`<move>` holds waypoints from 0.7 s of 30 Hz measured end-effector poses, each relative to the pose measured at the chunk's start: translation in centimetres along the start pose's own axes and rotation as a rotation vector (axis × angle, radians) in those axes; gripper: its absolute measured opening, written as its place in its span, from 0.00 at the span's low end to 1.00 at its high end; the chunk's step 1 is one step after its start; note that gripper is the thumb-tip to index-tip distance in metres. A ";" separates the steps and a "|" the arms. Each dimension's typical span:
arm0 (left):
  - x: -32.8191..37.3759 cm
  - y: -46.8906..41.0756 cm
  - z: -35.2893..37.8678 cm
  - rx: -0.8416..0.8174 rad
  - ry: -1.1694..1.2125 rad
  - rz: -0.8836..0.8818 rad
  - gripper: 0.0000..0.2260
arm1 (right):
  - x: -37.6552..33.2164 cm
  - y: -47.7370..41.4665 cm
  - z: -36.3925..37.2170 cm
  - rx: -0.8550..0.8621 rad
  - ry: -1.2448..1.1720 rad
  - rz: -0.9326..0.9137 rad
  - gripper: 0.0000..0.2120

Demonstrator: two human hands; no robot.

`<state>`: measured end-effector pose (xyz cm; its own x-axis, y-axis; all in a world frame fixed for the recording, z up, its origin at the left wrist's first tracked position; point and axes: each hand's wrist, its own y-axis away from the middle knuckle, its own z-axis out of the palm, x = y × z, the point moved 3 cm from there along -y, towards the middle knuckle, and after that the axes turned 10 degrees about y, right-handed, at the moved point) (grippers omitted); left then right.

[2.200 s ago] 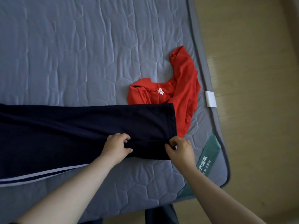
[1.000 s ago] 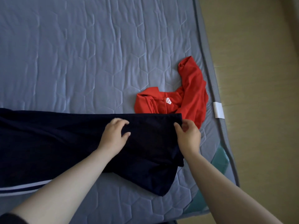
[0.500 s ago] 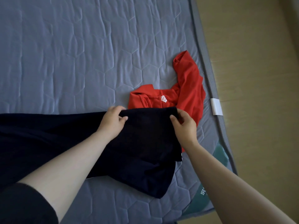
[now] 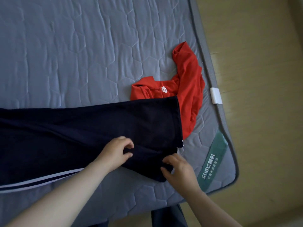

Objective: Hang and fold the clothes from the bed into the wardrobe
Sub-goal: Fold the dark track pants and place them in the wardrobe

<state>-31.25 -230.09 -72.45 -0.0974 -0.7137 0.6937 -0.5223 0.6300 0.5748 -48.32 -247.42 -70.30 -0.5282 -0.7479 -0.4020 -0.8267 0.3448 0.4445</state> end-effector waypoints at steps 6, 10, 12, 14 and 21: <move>-3.0 2.9 0.5 -0.096 -0.551 0.122 0.25 | -1.2 1.2 3.1 -0.179 0.557 -0.073 0.33; -3.1 2.8 0.7 0.048 -0.528 0.194 0.18 | -0.9 0.3 3.6 0.039 0.578 -0.152 0.23; -3.3 2.4 0.6 0.063 -0.483 0.174 0.12 | -0.8 0.0 3.5 0.057 0.504 -0.176 0.18; -3.8 2.1 0.8 0.049 -0.423 0.122 0.10 | -0.8 0.2 3.2 0.087 0.390 -0.180 0.13; -1.4 2.4 -1.9 0.250 -0.229 0.086 0.05 | -0.6 0.2 -1.5 0.330 -0.313 0.236 0.10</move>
<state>-30.76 -226.97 -71.23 -0.3228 -0.7293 0.6032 -0.6922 0.6166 0.3750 -47.92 -247.75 -68.77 -0.6986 -0.4400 -0.5643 -0.6687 0.6821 0.2960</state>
